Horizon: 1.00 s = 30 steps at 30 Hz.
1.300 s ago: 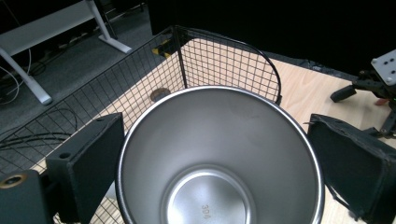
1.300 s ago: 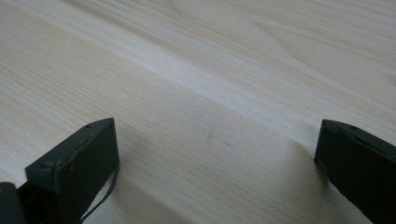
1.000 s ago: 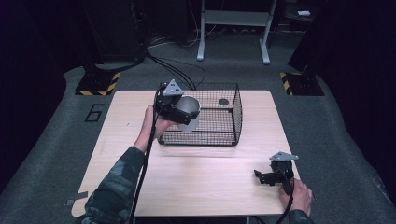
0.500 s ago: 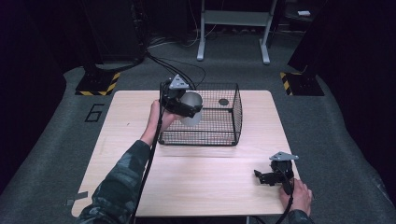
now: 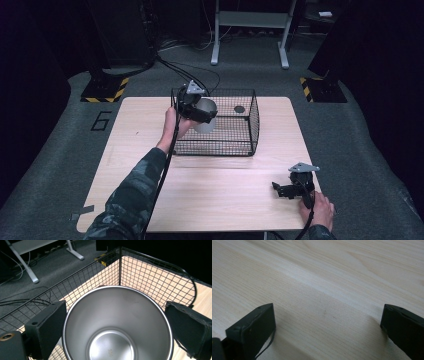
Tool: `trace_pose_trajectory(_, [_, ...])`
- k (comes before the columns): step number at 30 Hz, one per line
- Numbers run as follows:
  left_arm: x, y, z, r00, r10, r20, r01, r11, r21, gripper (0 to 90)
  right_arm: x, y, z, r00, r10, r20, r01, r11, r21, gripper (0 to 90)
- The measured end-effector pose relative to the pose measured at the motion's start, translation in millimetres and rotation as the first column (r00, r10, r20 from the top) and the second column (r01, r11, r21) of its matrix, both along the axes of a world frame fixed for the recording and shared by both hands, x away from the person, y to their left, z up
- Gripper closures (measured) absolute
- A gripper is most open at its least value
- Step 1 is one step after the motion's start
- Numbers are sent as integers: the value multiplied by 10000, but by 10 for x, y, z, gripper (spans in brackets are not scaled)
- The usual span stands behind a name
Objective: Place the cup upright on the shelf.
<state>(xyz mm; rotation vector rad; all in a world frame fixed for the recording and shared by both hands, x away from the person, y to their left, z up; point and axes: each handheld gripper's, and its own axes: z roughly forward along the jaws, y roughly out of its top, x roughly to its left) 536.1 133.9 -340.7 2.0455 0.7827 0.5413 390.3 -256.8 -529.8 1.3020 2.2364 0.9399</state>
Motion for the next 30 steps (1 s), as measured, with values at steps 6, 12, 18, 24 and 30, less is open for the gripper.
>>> trace_pose_trajectory(6, [86,-39,-99,9996,226,-182,-226,9997,-14,65,-1,0,0,10000,-16,-11,16,10000,9,0])
trace_pose_trajectory(12, [143,-78,-178,9990,318,-321,-318,9995,1,64,0,0,0,10000,-1,0,1,10000,-3,0])
trace_pose_trajectory(18, [188,-122,-251,9983,317,-482,-308,9994,187,65,-1,0,0,10000,-3,0,3,10000,-1,0])
trace_pose_trajectory(24, [239,-167,-324,9974,367,-615,-349,9989,315,64,-1,0,0,10000,-6,-1,6,10000,0,0])
trace_pose_trajectory(30, [282,-199,-394,9957,394,-842,-351,9980,525,64,-2,0,0,10000,-19,-11,19,10000,7,0])
